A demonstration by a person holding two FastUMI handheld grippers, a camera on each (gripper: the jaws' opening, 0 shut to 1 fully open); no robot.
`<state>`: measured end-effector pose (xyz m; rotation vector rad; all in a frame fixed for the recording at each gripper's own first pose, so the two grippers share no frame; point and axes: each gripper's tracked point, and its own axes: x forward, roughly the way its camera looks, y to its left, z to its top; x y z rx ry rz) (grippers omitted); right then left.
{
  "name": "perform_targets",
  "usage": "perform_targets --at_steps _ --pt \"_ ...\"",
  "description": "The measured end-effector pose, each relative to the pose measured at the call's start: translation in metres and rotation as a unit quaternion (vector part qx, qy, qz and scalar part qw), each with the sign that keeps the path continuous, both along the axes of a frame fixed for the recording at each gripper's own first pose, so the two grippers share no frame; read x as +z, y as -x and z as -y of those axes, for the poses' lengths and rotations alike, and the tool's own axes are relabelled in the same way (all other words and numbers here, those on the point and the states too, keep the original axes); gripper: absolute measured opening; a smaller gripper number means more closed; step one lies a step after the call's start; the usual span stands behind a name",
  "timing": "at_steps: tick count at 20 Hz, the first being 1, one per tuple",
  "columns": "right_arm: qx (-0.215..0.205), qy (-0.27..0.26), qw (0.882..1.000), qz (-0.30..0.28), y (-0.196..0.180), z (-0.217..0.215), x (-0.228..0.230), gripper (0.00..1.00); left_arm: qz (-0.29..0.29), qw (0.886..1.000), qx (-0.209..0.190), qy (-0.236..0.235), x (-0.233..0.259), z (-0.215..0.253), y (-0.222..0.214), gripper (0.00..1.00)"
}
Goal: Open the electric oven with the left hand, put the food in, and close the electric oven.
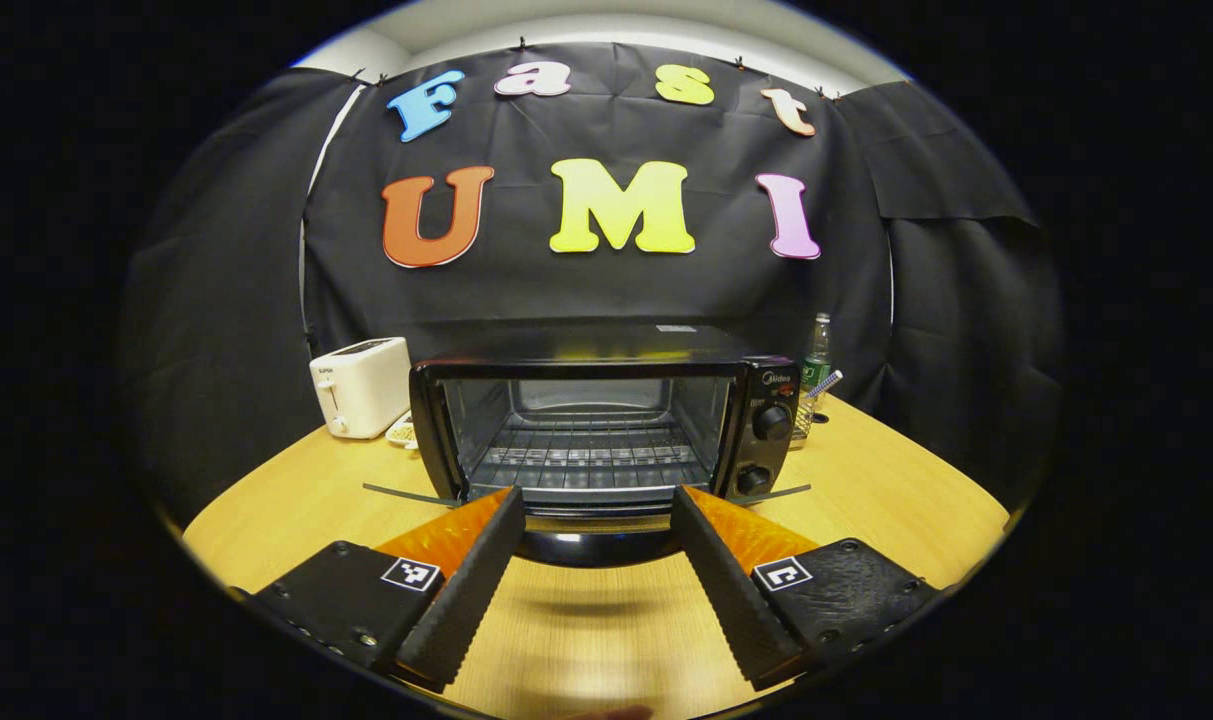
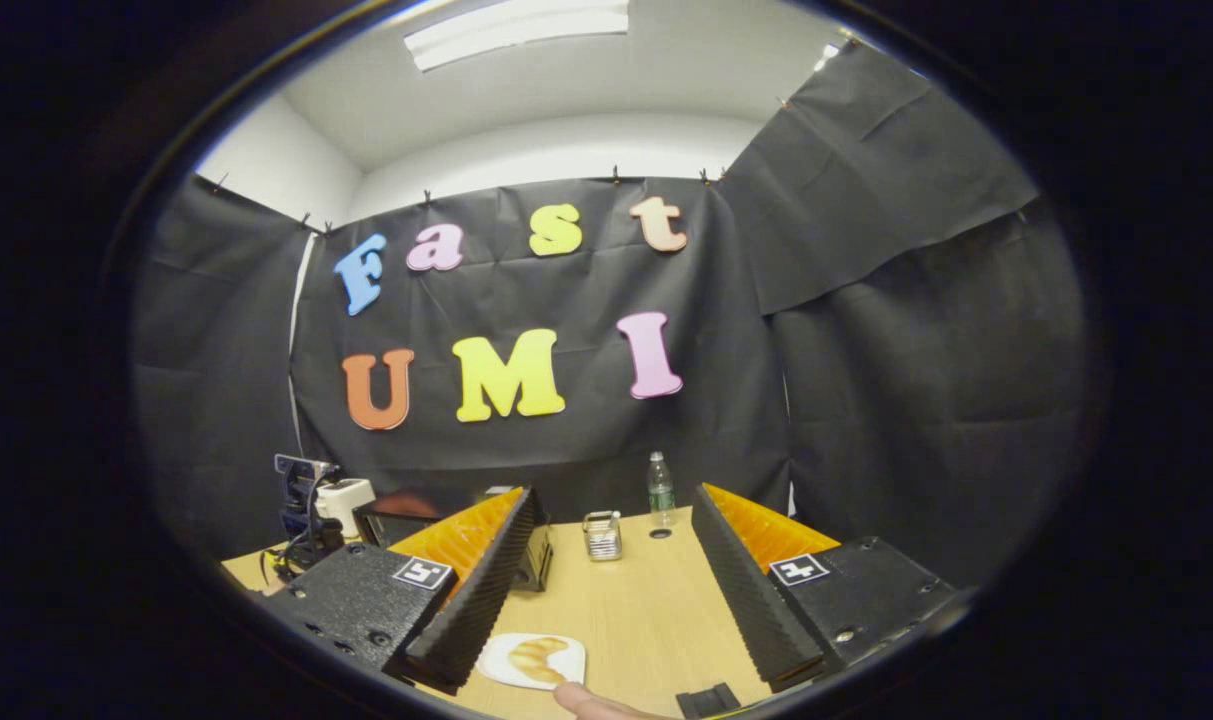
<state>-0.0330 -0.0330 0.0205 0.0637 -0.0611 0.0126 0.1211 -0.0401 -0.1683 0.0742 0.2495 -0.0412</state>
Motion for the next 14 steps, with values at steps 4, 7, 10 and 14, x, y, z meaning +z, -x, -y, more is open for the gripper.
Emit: perform_targets --at_steps 4,7,10,14 --pt "0.011 -0.006 1.000 -0.012 -0.006 -0.007 -0.009 0.97 -0.034 0.999 0.004 0.007 -0.034 -0.004 0.022 0.99" --pt "0.012 -0.005 1.000 -0.016 -0.009 -0.009 -0.014 0.98 -0.051 0.999 0.005 0.006 -0.052 -0.005 0.034 0.98" --pt "0.012 0.005 1.000 -0.021 -0.012 -0.014 -0.018 0.97 -0.065 0.998 0.003 -0.005 -0.074 -0.004 0.038 0.98" --pt "0.018 0.010 0.999 -0.033 -0.019 -0.024 -0.028 0.97 -0.104 0.995 0.006 -0.003 -0.102 -0.008 0.043 0.97"
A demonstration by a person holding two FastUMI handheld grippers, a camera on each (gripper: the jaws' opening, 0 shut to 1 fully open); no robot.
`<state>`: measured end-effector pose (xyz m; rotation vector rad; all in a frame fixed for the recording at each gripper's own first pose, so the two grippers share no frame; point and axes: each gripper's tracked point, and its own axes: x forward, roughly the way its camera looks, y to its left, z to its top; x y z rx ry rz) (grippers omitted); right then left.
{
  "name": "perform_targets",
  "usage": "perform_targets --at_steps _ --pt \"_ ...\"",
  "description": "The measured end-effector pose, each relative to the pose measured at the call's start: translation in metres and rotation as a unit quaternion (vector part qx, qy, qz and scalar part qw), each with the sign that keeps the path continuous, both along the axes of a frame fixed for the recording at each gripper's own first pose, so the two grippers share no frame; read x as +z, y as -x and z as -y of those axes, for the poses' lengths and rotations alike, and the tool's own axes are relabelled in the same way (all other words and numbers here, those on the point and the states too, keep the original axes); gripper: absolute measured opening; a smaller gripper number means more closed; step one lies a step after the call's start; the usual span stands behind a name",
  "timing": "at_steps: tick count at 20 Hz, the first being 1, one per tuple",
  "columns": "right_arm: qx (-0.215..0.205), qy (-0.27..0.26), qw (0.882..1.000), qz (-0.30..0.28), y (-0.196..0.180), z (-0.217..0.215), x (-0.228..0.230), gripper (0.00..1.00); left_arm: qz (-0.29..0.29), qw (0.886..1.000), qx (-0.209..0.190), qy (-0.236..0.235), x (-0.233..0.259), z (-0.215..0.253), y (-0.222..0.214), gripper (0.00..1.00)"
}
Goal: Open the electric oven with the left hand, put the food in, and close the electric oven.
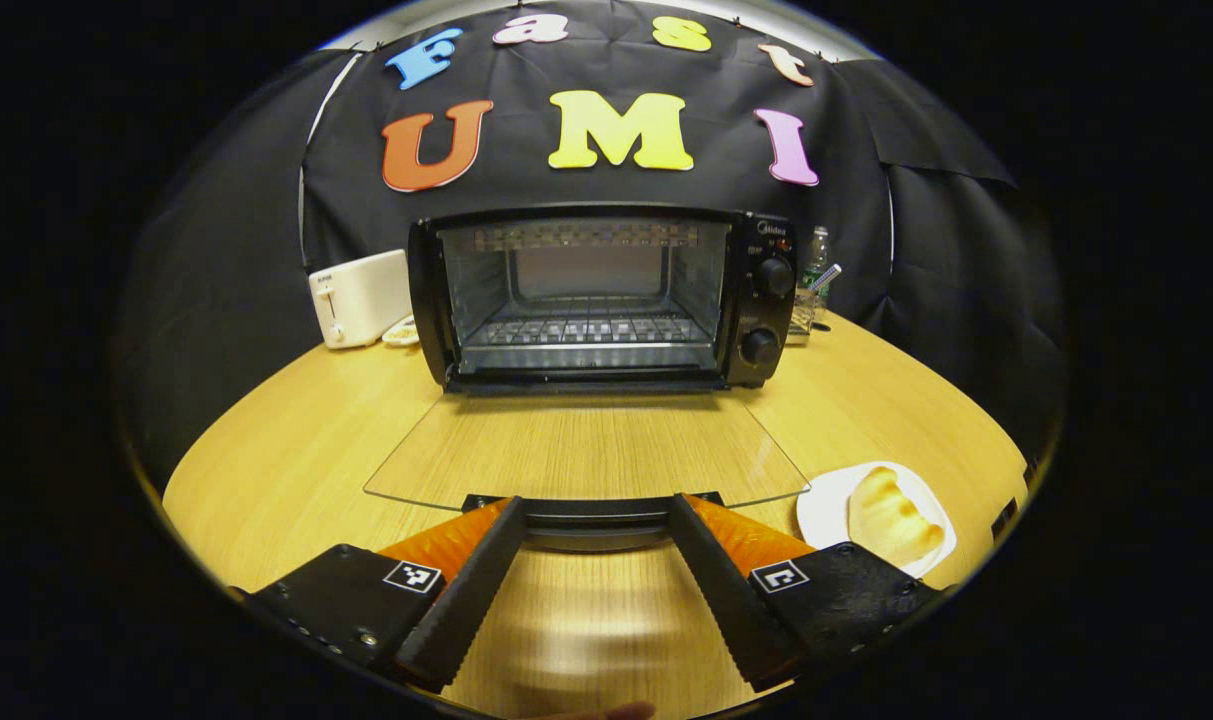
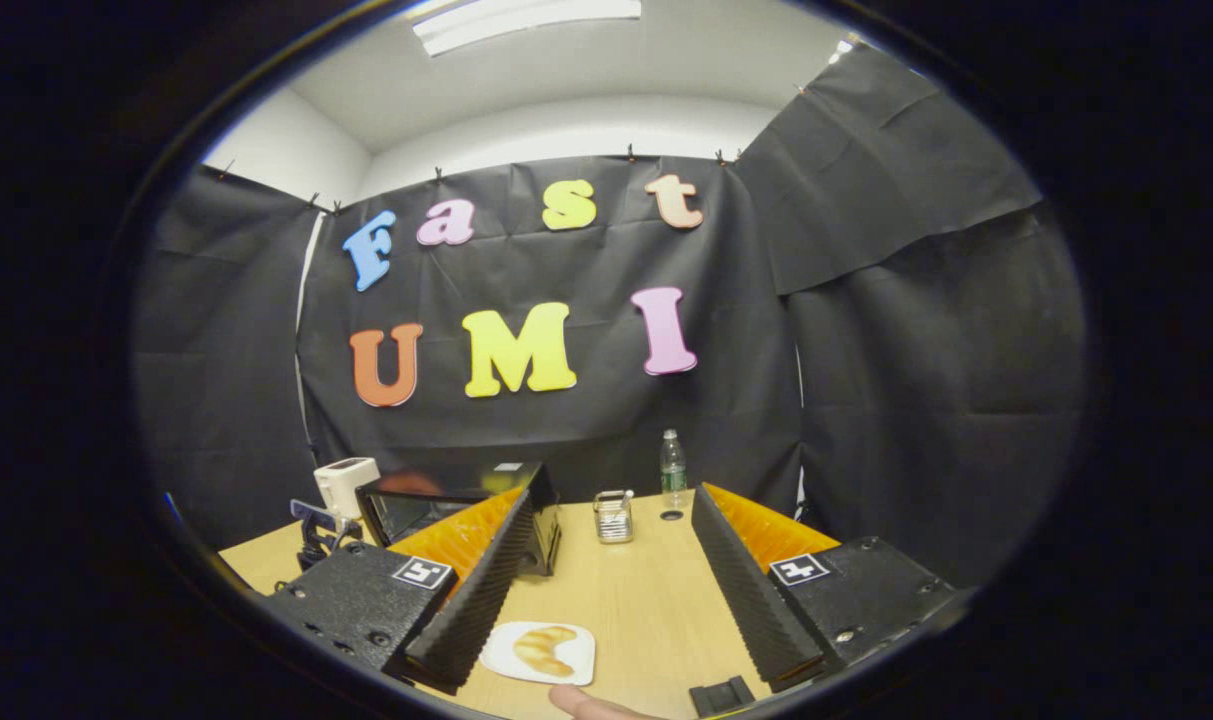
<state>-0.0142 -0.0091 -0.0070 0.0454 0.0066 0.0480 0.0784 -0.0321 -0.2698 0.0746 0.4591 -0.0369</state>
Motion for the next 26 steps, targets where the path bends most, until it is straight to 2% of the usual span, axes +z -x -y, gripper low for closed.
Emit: perform_targets --at_steps 6,9,11,14,17,20,23,25,26 --pt "0.009 0.011 1.000 -0.027 -0.015 -0.014 -0.018 0.98 0.011 1.000 0.003 -0.007 0.012 -0.011 0.002 0.95" --pt "0.015 0.017 0.999 -0.044 -0.028 -0.020 -0.037 0.97 0.051 0.999 0.018 -0.007 0.062 -0.034 0.012 0.95" --pt "0.041 0.005 0.996 -0.076 -0.036 -0.038 -0.057 0.98 0.084 0.996 0.020 -0.002 0.102 -0.043 0.021 0.95" --pt "0.084 -0.022 0.989 -0.124 -0.044 -0.063 -0.087 0.98 0.124 0.991 0.039 -0.024 0.159 -0.062 0.044 0.95" --pt "0.087 0.004 0.982 -0.165 -0.057 -0.070 -0.127 0.98 0.165 0.985 0.043 -0.022 0.205 -0.067 0.069 0.95" --pt "0.095 0.036 0.971 -0.215 -0.065 -0.080 -0.177 0.98 0.194 0.980 0.038 -0.010 0.242 -0.071 0.094 0.95" --pt "0.106 0.046 0.957 -0.266 -0.065 -0.091 -0.226 0.98 0.220 0.975 0.026 0.002 0.273 -0.068 0.116 0.97" --pt "0.110 0.047 0.950 -0.289 -0.066 -0.098 -0.248 0.98 0.242 0.970 0.029 0.003 0.294 -0.072 0.130 0.95" --pt "0.112 0.048 0.946 -0.301 -0.066 -0.101 -0.260 0.94 0.253 0.967 0.029 0.002 0.303 -0.071 0.137 0.94"
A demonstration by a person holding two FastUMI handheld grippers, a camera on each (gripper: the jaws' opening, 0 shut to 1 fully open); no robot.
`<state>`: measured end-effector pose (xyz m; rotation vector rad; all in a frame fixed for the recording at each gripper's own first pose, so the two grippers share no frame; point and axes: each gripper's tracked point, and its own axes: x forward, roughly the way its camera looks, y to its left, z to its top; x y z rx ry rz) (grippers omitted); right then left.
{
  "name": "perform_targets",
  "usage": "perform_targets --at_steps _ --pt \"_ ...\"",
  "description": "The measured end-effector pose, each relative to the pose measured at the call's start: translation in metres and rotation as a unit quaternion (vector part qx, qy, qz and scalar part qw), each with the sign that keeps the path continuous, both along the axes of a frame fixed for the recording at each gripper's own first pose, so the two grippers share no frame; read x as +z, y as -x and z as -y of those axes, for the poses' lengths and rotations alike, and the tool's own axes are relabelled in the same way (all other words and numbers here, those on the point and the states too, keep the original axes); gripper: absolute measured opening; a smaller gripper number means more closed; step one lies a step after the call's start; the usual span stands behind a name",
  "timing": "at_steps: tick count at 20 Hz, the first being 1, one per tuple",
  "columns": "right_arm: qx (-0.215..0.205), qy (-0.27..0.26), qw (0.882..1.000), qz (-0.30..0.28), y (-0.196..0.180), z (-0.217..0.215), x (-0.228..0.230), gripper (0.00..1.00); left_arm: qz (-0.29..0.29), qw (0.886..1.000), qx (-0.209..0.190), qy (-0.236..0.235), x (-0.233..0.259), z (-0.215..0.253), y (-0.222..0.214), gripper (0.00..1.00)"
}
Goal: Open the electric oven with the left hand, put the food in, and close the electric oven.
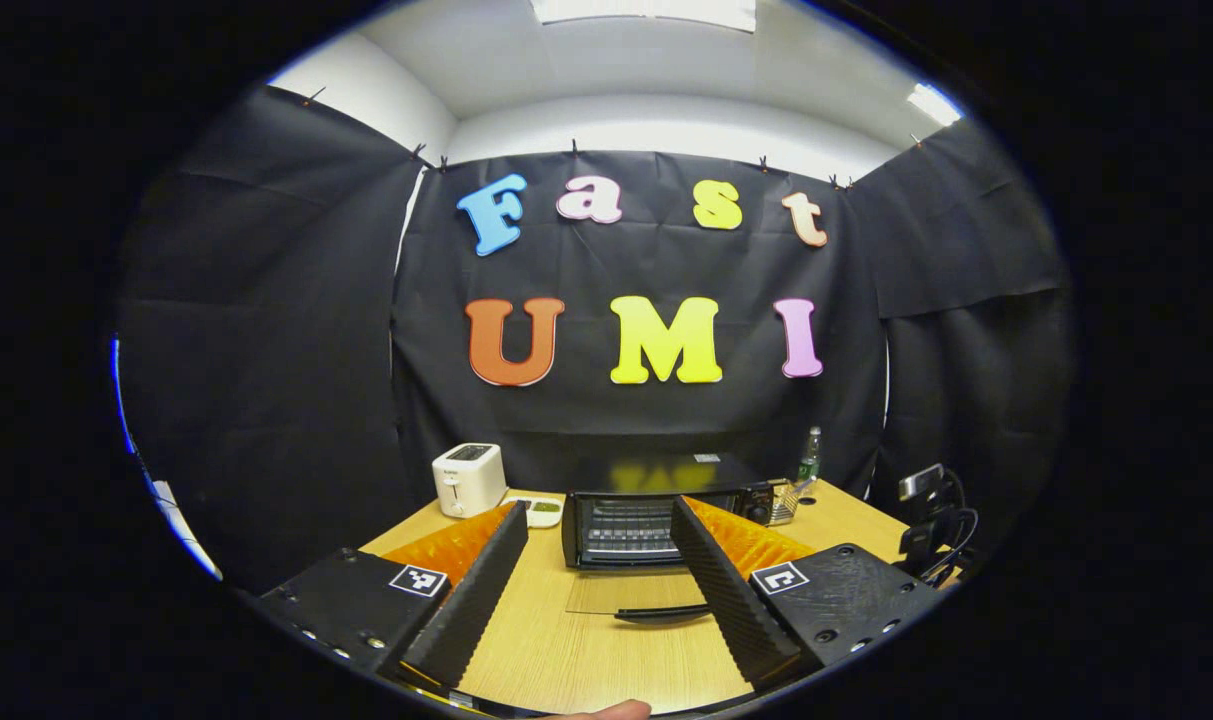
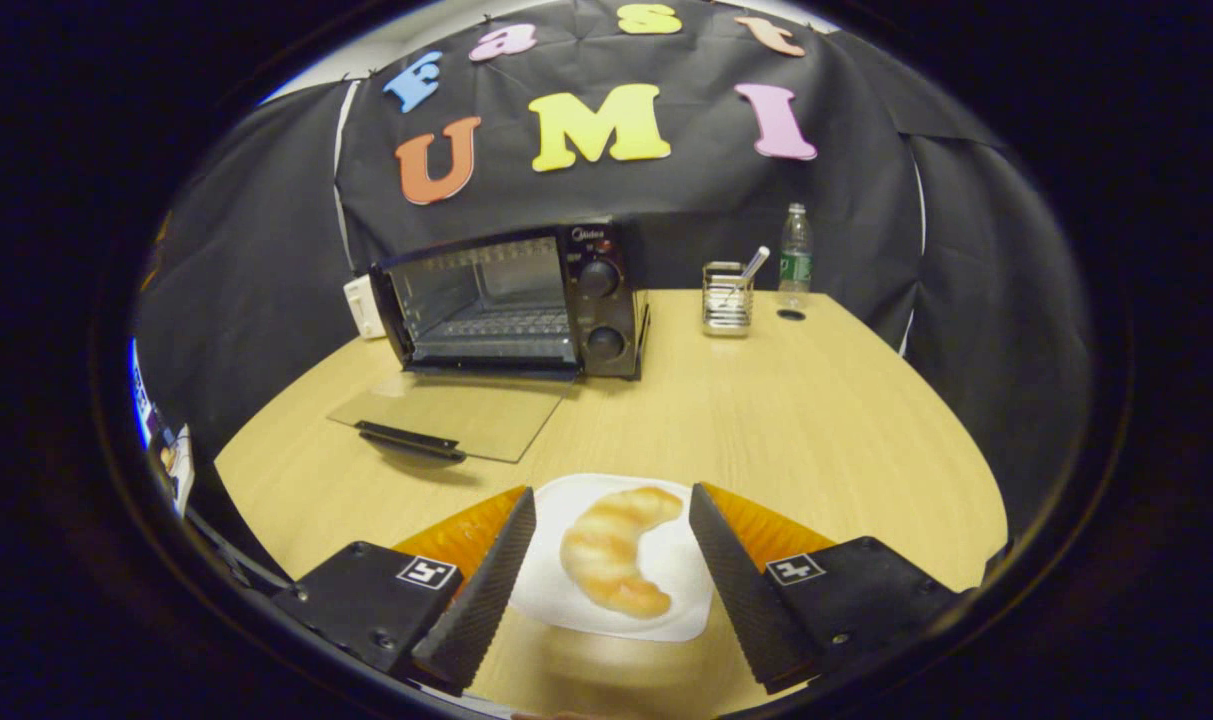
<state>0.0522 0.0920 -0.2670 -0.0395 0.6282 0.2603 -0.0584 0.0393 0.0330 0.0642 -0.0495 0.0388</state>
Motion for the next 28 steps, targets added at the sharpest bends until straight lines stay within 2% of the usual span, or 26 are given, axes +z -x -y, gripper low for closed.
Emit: perform_targets --at_steps 2,5,6,7,8,13,16,21,25,28 --pt "-0.002 0.014 0.999 -0.030 0.001 -0.002 -0.024 0.85 0.018 1.000 -0.010 -0.005 0.011 0.006 0.010 0.95" --pt "-0.002 0.027 0.998 -0.059 0.004 -0.005 -0.049 0.84 0.046 0.999 -0.023 -0.010 0.022 0.011 0.020 0.96" --pt "-0.004 0.035 0.999 -0.039 -0.003 -0.003 -0.048 0.80 0.047 0.999 -0.023 -0.009 0.020 0.011 0.022 0.96" --pt "-0.009 0.034 0.998 -0.047 0.000 -0.001 -0.049 0.76 0.045 0.999 -0.024 -0.008 0.018 0.010 0.024 0.96" --pt "-0.014 0.032 0.998 -0.046 -0.002 0.000 -0.050 0.65 0.046 0.999 -0.025 -0.009 0.017 0.010 0.026 0.96" --pt "-0.024 0.015 0.998 -0.056 0.000 -0.002 -0.047 0.56 0.065 0.997 -0.039 -0.004 0.026 0.011 0.035 0.95" --pt "-0.025 -0.012 0.998 -0.055 0.002 -0.008 -0.031 0.55 0.075 0.996 -0.036 -0.015 0.027 0.004 0.037 0.96" --pt "-0.014 -0.035 0.999 -0.017 -0.007 -0.033 0.014 0.55 0.062 0.998 -0.028 -0.012 0.016 -0.004 0.033 0.95" --pt "0.009 -0.080 0.997 0.011 -0.026 -0.076 0.039 0.55 0.051 0.999 -0.013 -0.005 0.014 -0.022 0.027 0.95" --pt "0.045 -0.122 0.991 0.024 -0.041 -0.119 0.048 0.55 0.043 0.999 0.002 -0.002 0.015 -0.037 0.022 0.95"
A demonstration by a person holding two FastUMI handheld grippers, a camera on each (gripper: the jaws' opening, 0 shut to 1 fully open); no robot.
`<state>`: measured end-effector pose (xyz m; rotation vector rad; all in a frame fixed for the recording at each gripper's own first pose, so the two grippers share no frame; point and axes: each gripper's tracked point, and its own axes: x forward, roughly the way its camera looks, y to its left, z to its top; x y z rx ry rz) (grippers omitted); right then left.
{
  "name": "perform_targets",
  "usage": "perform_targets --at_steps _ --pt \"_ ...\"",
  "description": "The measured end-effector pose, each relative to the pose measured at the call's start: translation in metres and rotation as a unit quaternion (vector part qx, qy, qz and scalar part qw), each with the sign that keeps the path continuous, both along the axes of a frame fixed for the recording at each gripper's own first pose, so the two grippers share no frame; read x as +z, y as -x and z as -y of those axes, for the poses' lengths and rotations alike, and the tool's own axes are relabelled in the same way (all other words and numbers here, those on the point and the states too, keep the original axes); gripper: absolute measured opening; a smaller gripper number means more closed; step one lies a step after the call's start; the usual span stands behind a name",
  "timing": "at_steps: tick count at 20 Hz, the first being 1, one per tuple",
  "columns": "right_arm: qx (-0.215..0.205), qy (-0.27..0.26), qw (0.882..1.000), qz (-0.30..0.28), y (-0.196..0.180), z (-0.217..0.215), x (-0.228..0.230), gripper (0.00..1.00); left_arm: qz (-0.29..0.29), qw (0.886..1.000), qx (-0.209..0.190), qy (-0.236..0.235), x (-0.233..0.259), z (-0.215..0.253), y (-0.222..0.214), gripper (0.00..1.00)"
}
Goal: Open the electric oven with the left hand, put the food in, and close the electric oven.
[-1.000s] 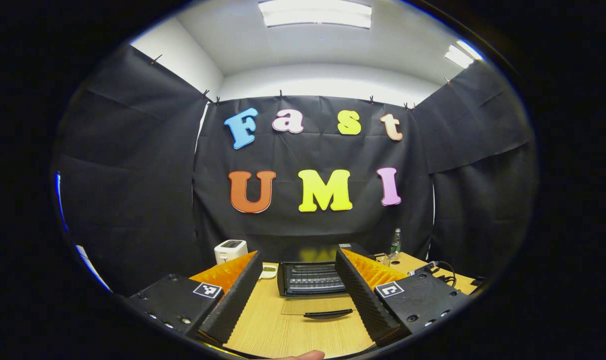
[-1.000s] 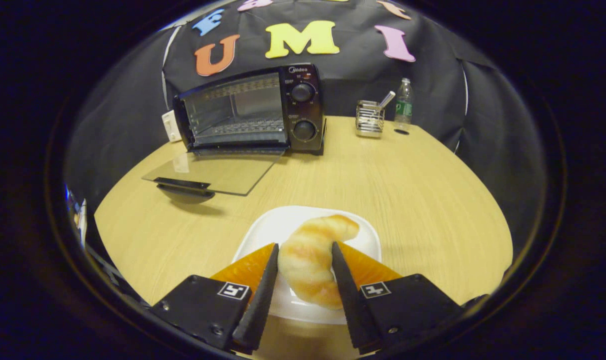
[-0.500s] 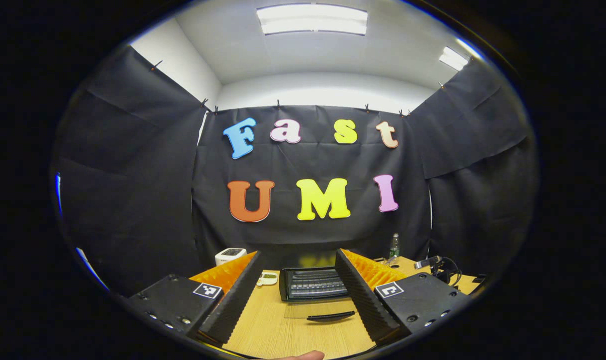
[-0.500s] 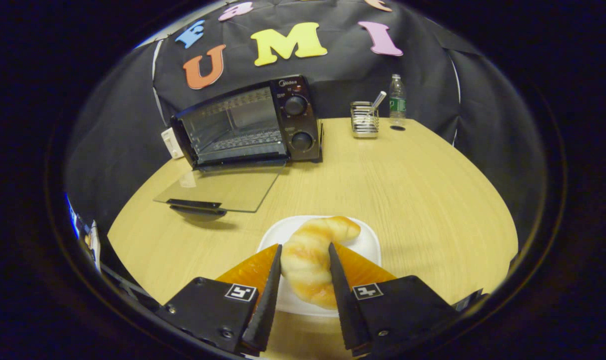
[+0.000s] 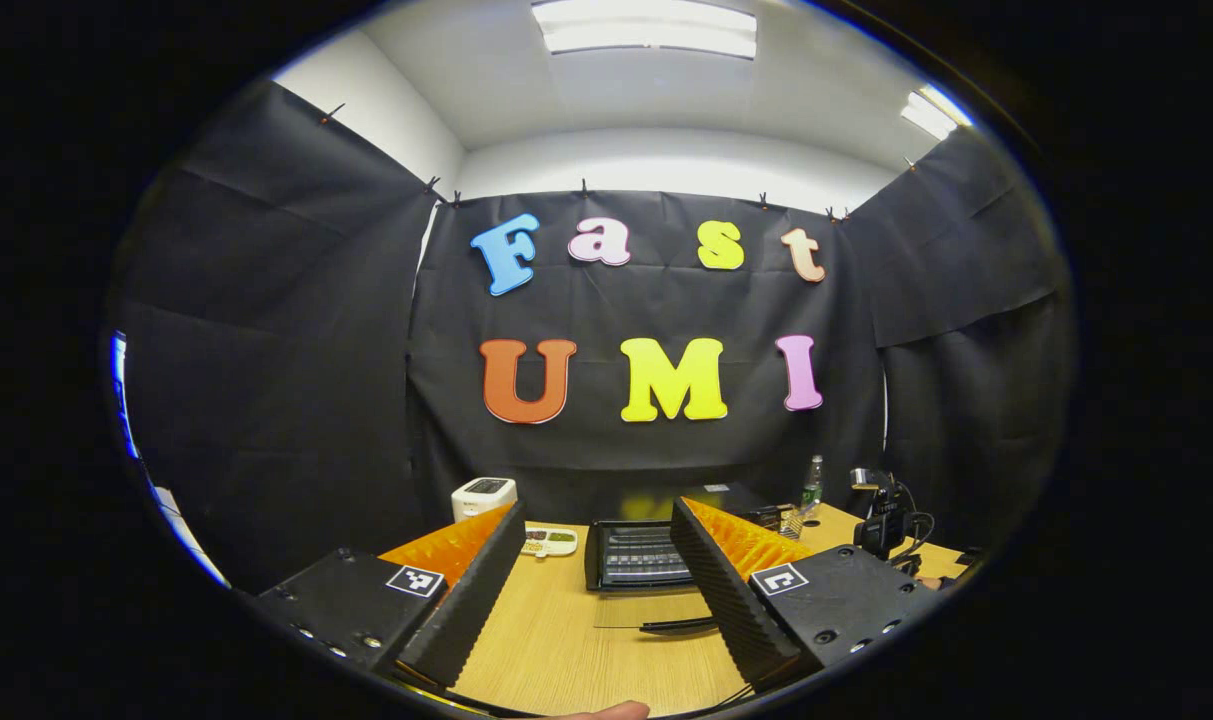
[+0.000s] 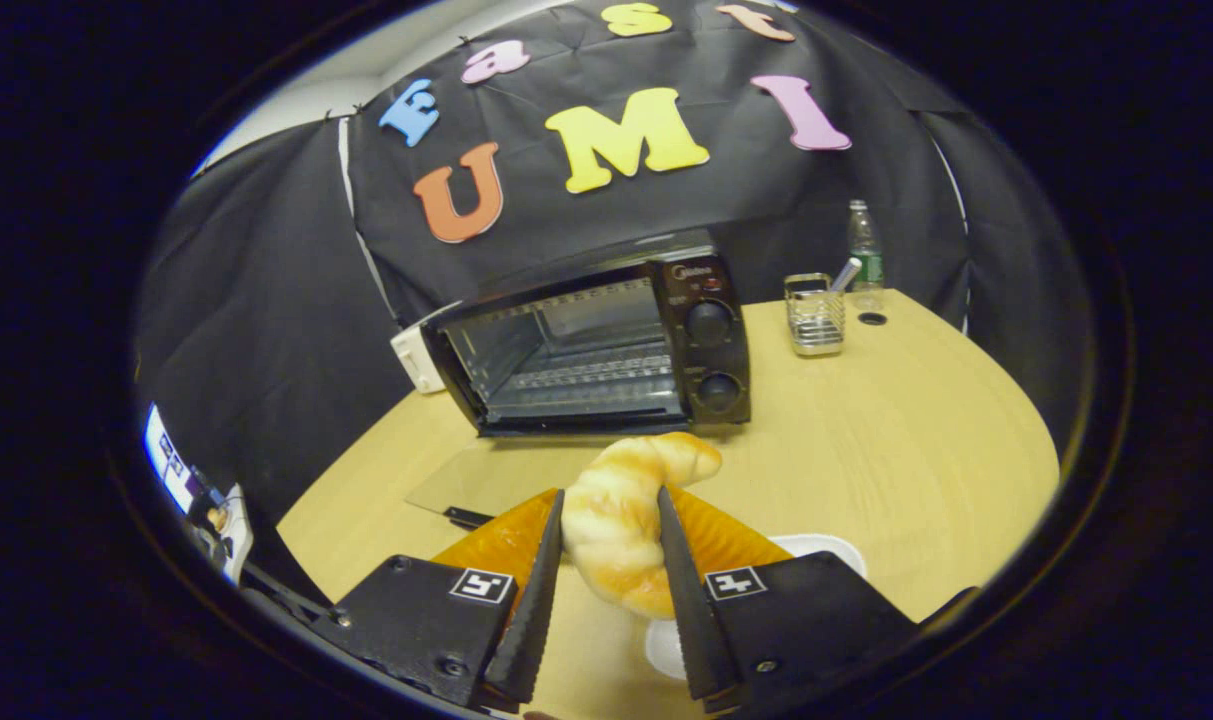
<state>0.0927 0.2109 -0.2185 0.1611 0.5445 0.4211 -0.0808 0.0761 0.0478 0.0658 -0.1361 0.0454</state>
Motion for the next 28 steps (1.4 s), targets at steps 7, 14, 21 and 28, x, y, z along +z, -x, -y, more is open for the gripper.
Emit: perform_targets --at_steps 7,14,21,28 --pt "0.027 -0.095 0.995 0.020 -0.055 -0.083 0.020 0.55 -0.023 0.999 0.019 -0.012 -0.014 -0.018 -0.014 0.96" --pt "-0.024 -0.152 0.988 0.014 -0.140 -0.123 0.013 0.55 -0.050 0.998 0.038 -0.009 -0.036 -0.040 -0.028 0.96" --pt "-0.088 -0.095 0.989 0.073 -0.224 -0.131 0.006 0.54 -0.077 0.996 0.047 0.002 -0.057 -0.052 -0.042 1.00" --pt "-0.097 -0.050 0.992 0.063 -0.217 -0.119 -0.011 0.90 -0.091 0.995 0.044 -0.001 -0.069 -0.045 -0.047 0.96"
